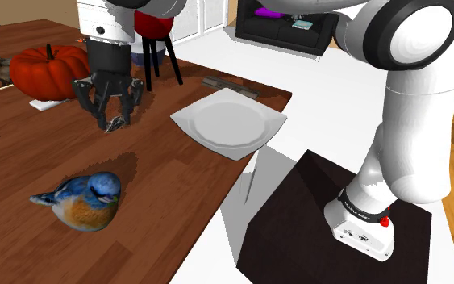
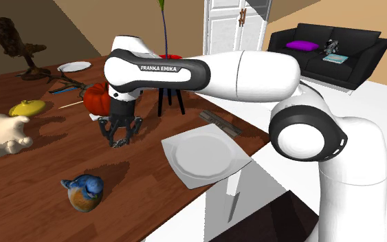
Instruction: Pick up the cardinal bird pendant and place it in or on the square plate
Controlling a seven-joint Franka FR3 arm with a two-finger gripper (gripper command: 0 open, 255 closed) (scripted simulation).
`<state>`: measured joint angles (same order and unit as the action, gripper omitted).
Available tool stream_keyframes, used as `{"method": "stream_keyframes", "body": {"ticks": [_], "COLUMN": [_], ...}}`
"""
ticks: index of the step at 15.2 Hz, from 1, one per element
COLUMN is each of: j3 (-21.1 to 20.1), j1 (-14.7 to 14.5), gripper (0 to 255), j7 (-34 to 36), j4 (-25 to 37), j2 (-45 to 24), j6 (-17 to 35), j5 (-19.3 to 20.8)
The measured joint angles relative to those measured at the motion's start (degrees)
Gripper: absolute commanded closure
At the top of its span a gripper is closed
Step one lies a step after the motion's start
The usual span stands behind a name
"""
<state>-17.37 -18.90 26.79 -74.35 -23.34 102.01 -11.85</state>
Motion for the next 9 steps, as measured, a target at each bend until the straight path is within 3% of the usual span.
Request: {"method": "stream_keyframes", "body": {"ticks": [4,9], "j3": [0.02,0.91], "j1": [0.43,4.97], "gripper": [255,255], "j7": [0.05,-5.55], "j4": [1.02,-12.65], "j2": [0.88,11.23], "j6": [-1.98,0.15], "j5": [-0.21,-3.85]}}
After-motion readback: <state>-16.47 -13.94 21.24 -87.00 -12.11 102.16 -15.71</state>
